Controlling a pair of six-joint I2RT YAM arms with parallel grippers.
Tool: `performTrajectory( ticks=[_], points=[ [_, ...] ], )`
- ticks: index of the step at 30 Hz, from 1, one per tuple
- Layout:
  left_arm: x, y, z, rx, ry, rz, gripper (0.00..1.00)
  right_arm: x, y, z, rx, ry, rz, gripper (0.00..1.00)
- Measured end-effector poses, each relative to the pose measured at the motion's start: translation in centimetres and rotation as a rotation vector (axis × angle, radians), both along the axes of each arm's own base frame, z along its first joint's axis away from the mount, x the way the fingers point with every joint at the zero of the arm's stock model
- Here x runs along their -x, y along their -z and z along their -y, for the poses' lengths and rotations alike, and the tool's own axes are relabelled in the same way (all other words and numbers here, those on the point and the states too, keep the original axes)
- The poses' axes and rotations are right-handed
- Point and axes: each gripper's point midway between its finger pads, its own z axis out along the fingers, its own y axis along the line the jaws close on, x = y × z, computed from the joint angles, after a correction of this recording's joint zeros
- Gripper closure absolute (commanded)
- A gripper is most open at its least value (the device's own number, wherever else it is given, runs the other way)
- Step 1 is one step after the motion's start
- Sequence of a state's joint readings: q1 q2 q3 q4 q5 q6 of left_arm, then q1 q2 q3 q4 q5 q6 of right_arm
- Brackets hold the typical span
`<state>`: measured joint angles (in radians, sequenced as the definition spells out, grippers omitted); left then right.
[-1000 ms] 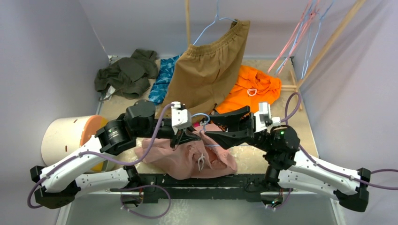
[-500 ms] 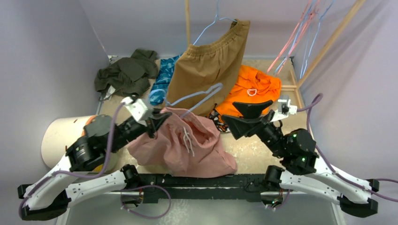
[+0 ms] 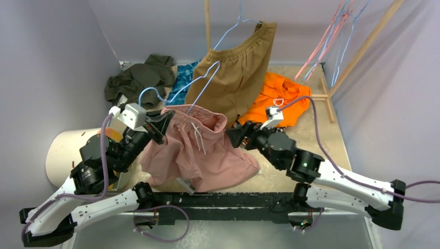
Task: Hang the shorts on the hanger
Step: Hang the shorts on the hanger.
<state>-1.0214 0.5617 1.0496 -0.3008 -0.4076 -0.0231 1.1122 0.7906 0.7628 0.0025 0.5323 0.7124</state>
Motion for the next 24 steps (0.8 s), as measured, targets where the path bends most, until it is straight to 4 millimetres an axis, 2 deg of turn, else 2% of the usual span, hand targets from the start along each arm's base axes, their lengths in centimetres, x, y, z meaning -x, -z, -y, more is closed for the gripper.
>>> performTrajectory(
  ticks=[2, 5, 7, 12, 15, 18, 24],
  points=[
    [-0.2, 0.1, 0.0, -0.001, -0.009, -0.002, 1.00, -0.2, 2.3, -0.8, 0.048, 0.006, -0.065, 0.15],
    [-0.3, 0.0, -0.1, 0.004, -0.018, 0.001, 1.00, -0.3, 4.3, -1.5, 0.072, 0.002, -0.132, 0.17],
    [-0.3, -0.1, -0.1, 0.007, -0.020, 0.006, 1.00, -0.6, 4.4, -1.7, 0.047, -0.004, -0.152, 0.19],
    [-0.3, -0.2, -0.1, 0.007, -0.019, 0.009, 1.00, -2.7, 2.2, -1.8, -0.084, -0.002, -0.146, 0.22],
    [-0.2, -0.2, -0.2, 0.008, -0.018, 0.011, 1.00, -3.1, 1.6, -2.5, -0.118, -0.016, -0.137, 0.27],
    [-0.2, -0.3, -0.3, 0.012, -0.017, 0.012, 1.00, -3.6, 2.3, -3.2, -0.110, -0.022, -0.150, 0.31],
    [-0.1, -0.3, -0.2, 0.012, -0.009, 0.014, 1.00, -4.6, 3.9, -4.0, -0.069, -0.009, -0.181, 0.48]
  ],
)
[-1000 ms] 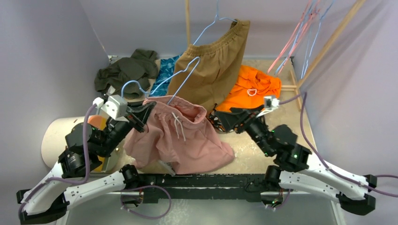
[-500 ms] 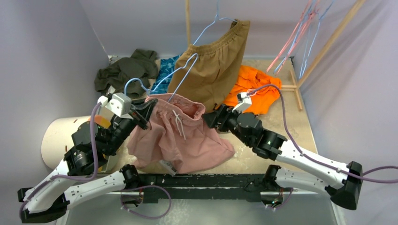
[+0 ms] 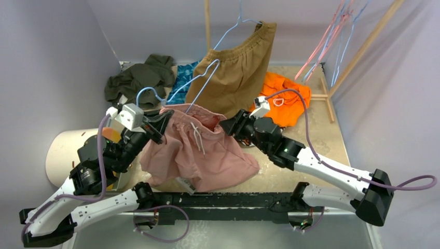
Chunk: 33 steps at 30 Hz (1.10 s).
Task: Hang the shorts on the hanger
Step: Hang the shorts on the hanger.
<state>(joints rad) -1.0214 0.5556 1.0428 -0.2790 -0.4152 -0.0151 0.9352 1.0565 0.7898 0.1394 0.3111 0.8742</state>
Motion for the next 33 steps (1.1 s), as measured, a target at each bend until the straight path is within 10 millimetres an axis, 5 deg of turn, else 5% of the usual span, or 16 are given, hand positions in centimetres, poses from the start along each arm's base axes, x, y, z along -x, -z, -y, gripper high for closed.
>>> performTrajectory(
  ticks=[11, 18, 23, 33],
  points=[
    [0.3, 0.2, 0.5, -0.013, 0.033, 0.000, 1.00, -1.4, -0.4, -0.8, -0.002, -0.006, 0.010, 0.66],
    [0.6, 0.6, 0.7, -0.028, 0.052, -0.006, 1.00, -1.6, 0.5, -0.9, 0.032, -0.019, 0.007, 1.00],
    [1.4, 1.0, 1.6, -0.052, 0.122, -0.005, 1.00, -1.3, 0.1, 0.1, 0.067, -0.021, 0.030, 1.00],
    [3.6, 4.9, 5.3, -0.205, 0.347, -0.085, 1.00, 2.2, -4.2, 5.1, 0.038, -0.019, 0.145, 1.00]
  ],
)
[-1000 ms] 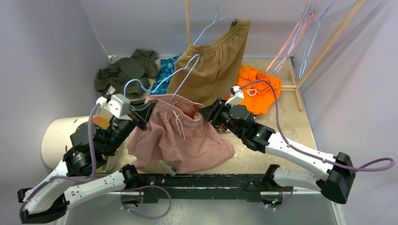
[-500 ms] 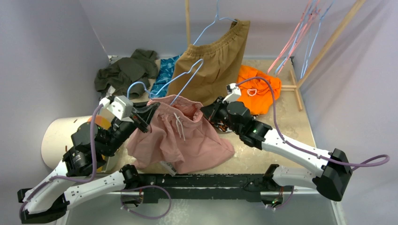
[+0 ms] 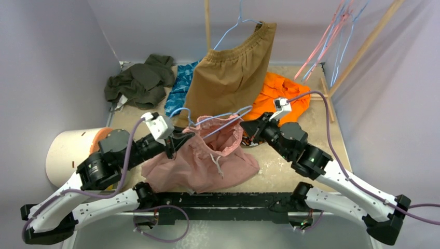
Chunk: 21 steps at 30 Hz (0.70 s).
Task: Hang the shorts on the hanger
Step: Hang the shorts on the hanger.
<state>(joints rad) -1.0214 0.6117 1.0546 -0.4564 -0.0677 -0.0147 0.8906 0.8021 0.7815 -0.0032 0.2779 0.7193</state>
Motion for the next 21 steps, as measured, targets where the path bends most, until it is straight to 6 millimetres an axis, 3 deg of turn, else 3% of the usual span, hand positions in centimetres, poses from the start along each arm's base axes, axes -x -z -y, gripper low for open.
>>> performTrajectory(
  ticks=[9, 21],
  points=[
    [1.5, 2.6, 1.5, -0.088, 0.121, -0.063, 1.00, 0.3, 1.1, 1.7, 0.110, 0.044, -0.059, 1.00],
    [2.1, 3.7, 0.0, -0.138, 0.104, -0.087, 1.00, 0.6, 0.7, 4.3, 0.128, 0.126, -0.069, 1.00]
  ],
)
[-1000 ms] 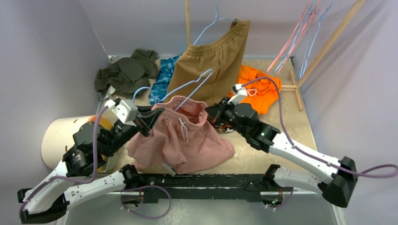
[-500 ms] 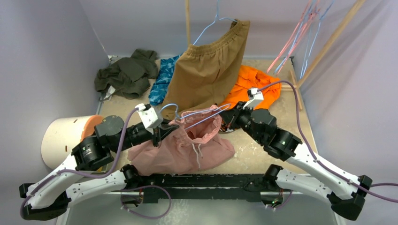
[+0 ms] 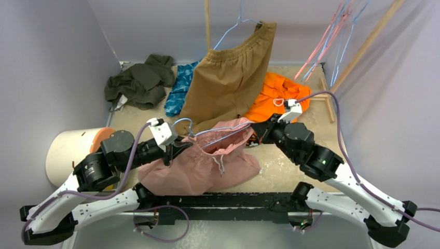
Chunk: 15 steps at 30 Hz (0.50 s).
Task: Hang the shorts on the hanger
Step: Hang the shorts on the hanger.
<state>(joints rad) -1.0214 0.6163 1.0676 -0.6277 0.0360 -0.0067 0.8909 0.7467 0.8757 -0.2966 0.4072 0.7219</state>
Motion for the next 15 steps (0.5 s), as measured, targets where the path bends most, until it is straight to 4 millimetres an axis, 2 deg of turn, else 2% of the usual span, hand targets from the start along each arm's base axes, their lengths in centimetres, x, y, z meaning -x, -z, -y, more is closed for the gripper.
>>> performTrajectory(
  ticks=[7, 15],
  points=[
    [0.3, 0.4, -0.6, -0.016, -0.002, -0.009, 1.00, 0.0, -0.6, 1.0, -0.020, 0.040, 0.010, 1.00],
    [-0.1, 2.2, -0.1, -0.086, -0.005, -0.051, 1.00, 0.0, -1.7, 1.1, -0.015, 0.033, 0.041, 1.00]
  ],
)
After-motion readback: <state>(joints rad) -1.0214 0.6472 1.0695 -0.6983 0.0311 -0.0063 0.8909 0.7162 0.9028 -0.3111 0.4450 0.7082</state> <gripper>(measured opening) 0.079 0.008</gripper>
